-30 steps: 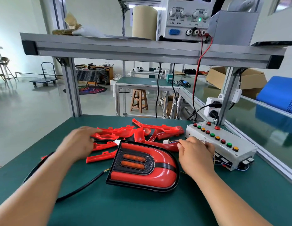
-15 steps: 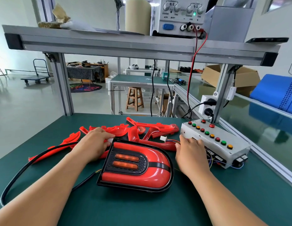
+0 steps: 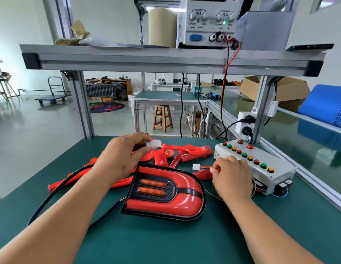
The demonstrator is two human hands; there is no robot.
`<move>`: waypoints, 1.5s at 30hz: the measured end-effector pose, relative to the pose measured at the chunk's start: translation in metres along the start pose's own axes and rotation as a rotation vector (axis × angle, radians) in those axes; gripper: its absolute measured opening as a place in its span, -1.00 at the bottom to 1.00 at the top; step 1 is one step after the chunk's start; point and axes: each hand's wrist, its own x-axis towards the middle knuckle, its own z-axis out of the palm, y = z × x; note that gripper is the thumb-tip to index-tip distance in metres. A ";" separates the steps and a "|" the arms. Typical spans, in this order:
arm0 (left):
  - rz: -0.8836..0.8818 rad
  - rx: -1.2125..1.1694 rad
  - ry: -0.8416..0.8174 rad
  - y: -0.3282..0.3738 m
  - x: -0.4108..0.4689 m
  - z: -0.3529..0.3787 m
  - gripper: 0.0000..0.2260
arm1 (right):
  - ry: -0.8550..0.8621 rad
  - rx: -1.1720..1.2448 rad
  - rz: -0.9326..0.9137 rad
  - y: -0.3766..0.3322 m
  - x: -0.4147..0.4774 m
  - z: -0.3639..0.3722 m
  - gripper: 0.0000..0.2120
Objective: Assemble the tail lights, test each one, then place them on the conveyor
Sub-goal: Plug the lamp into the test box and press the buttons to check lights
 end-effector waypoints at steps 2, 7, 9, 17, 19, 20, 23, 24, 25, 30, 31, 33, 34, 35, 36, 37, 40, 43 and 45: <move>0.008 -0.039 -0.003 0.008 -0.010 -0.001 -0.84 | 0.024 0.022 -0.014 -0.002 -0.002 -0.004 -0.88; 0.013 -0.046 -0.009 0.015 -0.030 0.011 -0.82 | 0.096 0.069 -0.034 -0.005 -0.003 -0.011 -0.90; 0.013 -0.034 -0.026 0.015 -0.031 0.015 -0.81 | 0.106 0.106 -0.097 -0.007 -0.005 -0.014 -0.75; 0.075 -0.027 -0.066 0.014 -0.032 0.023 -0.84 | 0.253 0.323 -0.296 -0.010 -0.011 -0.018 -0.81; 0.100 -0.036 -0.054 0.014 -0.032 0.024 -0.84 | 0.253 0.365 -0.341 -0.013 -0.015 -0.021 -0.79; 0.114 -0.042 -0.042 0.014 -0.032 0.024 -0.84 | 0.236 0.379 -0.366 -0.016 -0.016 -0.021 -0.79; 0.145 -0.052 -0.026 0.018 -0.032 0.022 -0.74 | 0.210 0.387 -0.434 -0.021 -0.022 -0.022 -0.83; 0.153 -0.059 -0.026 0.020 -0.032 0.021 -0.73 | 0.214 0.391 -0.444 -0.023 -0.023 -0.023 -0.84; 0.161 -0.069 -0.027 0.022 -0.033 0.021 -0.73 | 0.216 0.402 -0.447 -0.024 -0.024 -0.024 -0.85; 0.219 -0.090 -0.012 0.029 -0.037 0.024 -0.71 | 0.200 0.446 -0.468 -0.027 -0.026 -0.026 -0.85; 0.244 -0.090 -0.008 0.029 -0.037 0.026 -0.71 | 0.194 0.446 -0.469 -0.027 -0.026 -0.026 -0.84; 0.293 -0.105 -0.007 0.028 -0.037 0.028 -0.72 | 0.179 0.451 -0.464 -0.027 -0.026 -0.026 -0.82; 0.311 -0.125 -0.004 0.027 -0.036 0.028 -0.72 | 0.178 0.454 -0.463 -0.027 -0.027 -0.026 -0.82; 0.318 -0.151 0.005 0.027 -0.036 0.029 -0.73 | 0.180 0.455 -0.462 -0.027 -0.027 -0.026 -0.82; 0.316 -0.183 0.016 0.026 -0.036 0.030 -0.73 | 0.182 0.457 -0.460 -0.027 -0.028 -0.026 -0.82; 0.306 -0.213 0.032 0.025 -0.036 0.030 -0.75 | 0.185 0.462 -0.457 -0.028 -0.028 -0.027 -0.83; 0.237 -0.297 0.054 0.021 -0.036 0.033 -0.79 | 0.174 0.479 -0.438 -0.029 -0.028 -0.027 -0.81; 0.245 -0.246 0.036 0.020 -0.033 0.031 -0.75 | 0.146 0.490 -0.414 -0.028 -0.029 -0.027 -0.85; 0.252 -0.165 0.072 0.020 -0.031 0.028 -0.72 | 0.141 0.503 -0.404 -0.029 -0.029 -0.028 -0.85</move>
